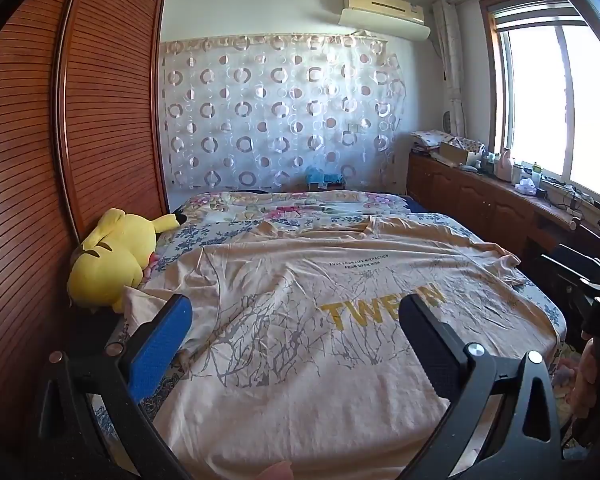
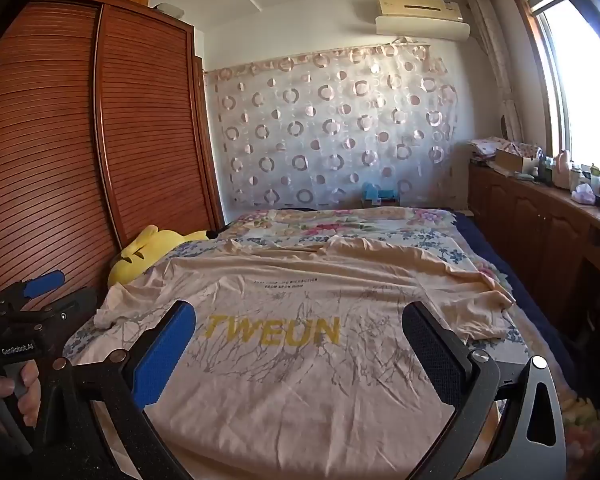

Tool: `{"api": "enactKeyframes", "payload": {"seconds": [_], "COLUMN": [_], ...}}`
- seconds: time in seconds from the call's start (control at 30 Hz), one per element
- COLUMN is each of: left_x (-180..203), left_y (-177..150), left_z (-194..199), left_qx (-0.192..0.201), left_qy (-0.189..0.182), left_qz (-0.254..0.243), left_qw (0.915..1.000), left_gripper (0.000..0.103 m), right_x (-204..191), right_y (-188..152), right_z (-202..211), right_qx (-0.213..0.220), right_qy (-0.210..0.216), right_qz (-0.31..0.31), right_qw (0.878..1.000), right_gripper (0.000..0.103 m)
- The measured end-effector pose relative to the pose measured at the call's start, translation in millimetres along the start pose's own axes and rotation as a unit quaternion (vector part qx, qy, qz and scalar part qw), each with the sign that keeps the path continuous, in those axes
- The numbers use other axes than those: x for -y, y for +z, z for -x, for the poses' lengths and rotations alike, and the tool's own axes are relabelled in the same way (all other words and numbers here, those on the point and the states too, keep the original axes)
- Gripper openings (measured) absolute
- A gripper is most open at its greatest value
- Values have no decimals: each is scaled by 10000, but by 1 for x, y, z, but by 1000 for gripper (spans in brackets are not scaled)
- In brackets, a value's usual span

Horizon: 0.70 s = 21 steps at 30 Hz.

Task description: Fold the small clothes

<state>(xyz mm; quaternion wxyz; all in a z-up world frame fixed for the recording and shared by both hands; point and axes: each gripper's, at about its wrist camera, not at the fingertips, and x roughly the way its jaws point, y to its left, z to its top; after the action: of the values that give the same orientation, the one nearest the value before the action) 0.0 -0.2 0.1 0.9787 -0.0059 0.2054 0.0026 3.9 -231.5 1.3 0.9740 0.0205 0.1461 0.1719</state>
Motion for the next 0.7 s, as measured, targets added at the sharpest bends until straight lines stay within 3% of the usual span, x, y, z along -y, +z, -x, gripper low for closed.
{"api": "enactKeyframes", "payload": {"seconds": [0.7], "left_x": [0], "left_y": [0], "left_z": [0], "left_qx": [-3], "left_qy": [-10], "left_qz": [18], "left_qw": [10000], "left_gripper": [103], "right_x": [1], "right_y": [0], "right_z": [-1], "right_qx": [6], "right_qy": [-6], "right_qz": [62], "right_qw": [10000], "right_gripper": [103]}}
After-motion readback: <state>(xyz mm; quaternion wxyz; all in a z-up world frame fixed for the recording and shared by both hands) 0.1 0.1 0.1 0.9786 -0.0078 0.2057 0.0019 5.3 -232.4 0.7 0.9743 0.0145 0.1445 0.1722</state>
